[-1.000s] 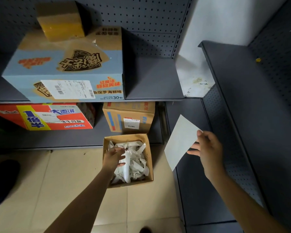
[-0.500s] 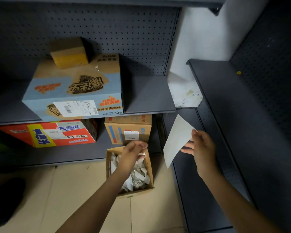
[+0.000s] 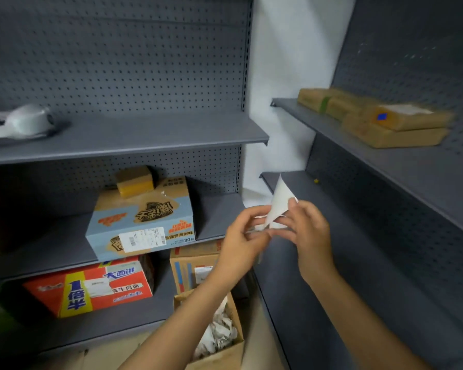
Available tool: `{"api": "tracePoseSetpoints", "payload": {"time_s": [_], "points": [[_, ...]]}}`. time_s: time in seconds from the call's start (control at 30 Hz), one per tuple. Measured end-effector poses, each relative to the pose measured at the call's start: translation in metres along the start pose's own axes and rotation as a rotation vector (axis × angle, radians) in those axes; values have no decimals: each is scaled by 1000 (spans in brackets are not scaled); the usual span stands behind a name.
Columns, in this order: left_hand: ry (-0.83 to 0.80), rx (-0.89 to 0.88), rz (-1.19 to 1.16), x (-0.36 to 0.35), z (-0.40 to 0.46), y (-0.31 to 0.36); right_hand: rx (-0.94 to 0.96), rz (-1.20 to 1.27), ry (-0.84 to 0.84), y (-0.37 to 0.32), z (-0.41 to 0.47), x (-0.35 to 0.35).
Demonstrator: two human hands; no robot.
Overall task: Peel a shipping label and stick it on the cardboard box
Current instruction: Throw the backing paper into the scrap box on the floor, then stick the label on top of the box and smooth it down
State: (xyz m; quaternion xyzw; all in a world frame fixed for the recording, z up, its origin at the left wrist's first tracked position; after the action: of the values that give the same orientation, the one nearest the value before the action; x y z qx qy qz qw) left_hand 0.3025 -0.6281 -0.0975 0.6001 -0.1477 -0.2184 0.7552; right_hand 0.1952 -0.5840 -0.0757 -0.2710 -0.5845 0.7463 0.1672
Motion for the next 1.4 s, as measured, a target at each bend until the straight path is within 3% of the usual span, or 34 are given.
{"api": "tracePoseSetpoints", "payload": {"time_s": [0.17,0.3,0.57,0.67,0.83,1.07,1.4], "points": [[-20,-127,-22,-27,-44,83,136,-6,-30,-84,-60,17],[-59,-128,-162,-58,-76,134,216,-37,-21,-144,-104,47],[-240,10,-505,-164,-118,207,378,-224,285,-252,-180,170],[-345,25,-567,-218,-142,225,351,-307,407,-284,-211,228],[-528,51,-598,-315,-198,255,289,-344,502,-331,-279,308],[-755,69,-631,-445,-302,303,359,-466,724,-407,-394,419],[-1009,201,-646,-582,-441,336,410,-552,1004,-473,-563,530]]}}
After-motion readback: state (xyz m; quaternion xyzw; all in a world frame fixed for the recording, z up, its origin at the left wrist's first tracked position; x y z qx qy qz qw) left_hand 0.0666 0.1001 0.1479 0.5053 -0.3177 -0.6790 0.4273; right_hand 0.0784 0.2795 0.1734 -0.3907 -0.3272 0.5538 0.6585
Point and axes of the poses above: each hand's wrist, its own z-axis towards the middle knuckle, its own x-axis out of the back of the hand, y = z × x, the point moved 4 cm from there along z, towards the middle knuckle, and after that the axes turned 2 degrees about x, right-handed, at the moved point
